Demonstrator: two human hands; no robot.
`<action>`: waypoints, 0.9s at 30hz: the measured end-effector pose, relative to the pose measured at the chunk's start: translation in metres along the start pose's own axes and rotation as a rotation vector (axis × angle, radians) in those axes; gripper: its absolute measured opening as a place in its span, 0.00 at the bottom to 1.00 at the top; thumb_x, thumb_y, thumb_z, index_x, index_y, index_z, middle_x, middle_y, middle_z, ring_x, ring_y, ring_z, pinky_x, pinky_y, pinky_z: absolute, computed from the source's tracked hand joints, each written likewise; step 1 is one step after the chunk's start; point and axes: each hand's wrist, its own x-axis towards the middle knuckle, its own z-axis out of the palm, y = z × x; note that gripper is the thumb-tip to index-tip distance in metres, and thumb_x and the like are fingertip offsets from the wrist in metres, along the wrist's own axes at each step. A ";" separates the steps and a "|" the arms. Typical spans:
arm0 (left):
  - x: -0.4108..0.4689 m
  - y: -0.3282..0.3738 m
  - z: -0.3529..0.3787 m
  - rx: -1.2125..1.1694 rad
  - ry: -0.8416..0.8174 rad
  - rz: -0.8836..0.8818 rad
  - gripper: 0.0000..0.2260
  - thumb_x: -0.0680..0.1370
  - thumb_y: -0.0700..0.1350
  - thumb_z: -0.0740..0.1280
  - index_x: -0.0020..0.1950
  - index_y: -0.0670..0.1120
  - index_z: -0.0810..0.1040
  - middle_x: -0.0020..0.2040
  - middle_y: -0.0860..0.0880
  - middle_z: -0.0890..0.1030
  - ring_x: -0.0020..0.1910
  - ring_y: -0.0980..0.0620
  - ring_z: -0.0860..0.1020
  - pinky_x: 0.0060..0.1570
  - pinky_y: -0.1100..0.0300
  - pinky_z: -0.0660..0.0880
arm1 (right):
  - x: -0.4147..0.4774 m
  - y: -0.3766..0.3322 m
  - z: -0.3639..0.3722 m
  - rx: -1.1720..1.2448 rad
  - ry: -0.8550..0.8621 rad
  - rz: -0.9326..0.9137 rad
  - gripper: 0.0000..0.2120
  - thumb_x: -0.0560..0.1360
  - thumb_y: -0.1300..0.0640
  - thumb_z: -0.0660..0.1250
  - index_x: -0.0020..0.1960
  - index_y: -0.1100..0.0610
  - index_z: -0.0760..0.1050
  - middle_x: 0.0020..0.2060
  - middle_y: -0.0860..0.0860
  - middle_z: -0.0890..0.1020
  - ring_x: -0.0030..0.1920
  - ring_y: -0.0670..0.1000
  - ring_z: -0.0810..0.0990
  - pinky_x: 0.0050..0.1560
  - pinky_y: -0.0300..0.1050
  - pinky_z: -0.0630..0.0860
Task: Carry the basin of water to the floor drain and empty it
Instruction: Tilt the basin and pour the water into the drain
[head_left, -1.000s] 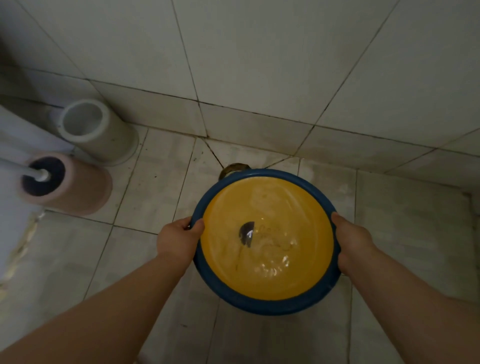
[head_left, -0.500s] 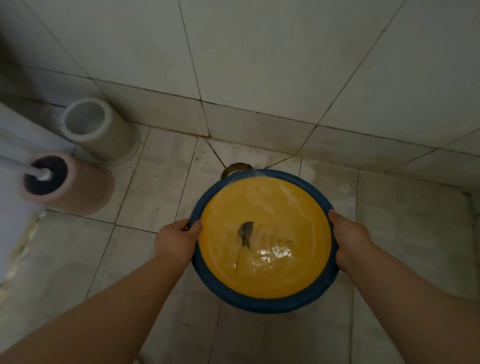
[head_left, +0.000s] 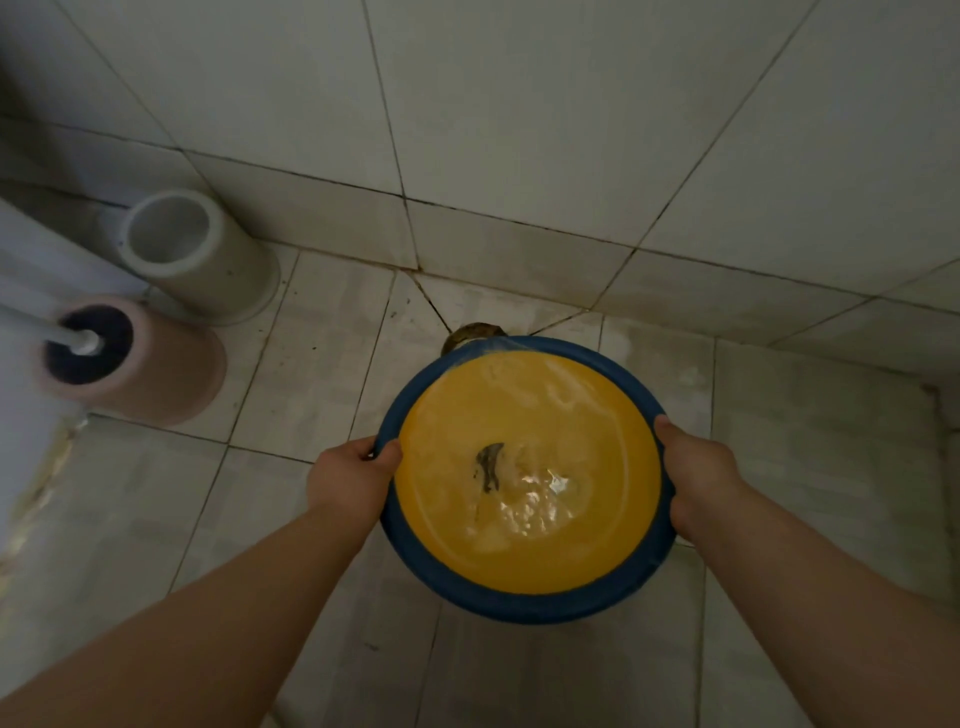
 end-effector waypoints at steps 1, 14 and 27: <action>0.000 0.000 0.000 -0.001 0.001 -0.002 0.16 0.76 0.48 0.64 0.60 0.43 0.78 0.46 0.43 0.82 0.38 0.51 0.76 0.38 0.61 0.73 | -0.001 -0.001 0.000 -0.004 0.006 0.001 0.15 0.75 0.47 0.65 0.41 0.59 0.73 0.52 0.61 0.81 0.55 0.62 0.79 0.56 0.57 0.76; 0.001 -0.001 0.001 -0.010 0.002 -0.007 0.16 0.75 0.48 0.65 0.60 0.42 0.78 0.46 0.44 0.83 0.41 0.48 0.77 0.46 0.55 0.77 | -0.005 -0.004 -0.001 -0.059 0.018 -0.002 0.22 0.76 0.47 0.63 0.60 0.64 0.73 0.58 0.62 0.78 0.58 0.61 0.77 0.55 0.53 0.74; -0.002 0.001 0.001 -0.017 -0.007 -0.014 0.14 0.75 0.47 0.64 0.57 0.42 0.80 0.35 0.50 0.78 0.35 0.51 0.76 0.38 0.58 0.75 | -0.008 -0.006 0.000 -0.074 -0.004 -0.015 0.19 0.76 0.47 0.63 0.56 0.63 0.74 0.48 0.58 0.78 0.56 0.61 0.78 0.54 0.53 0.76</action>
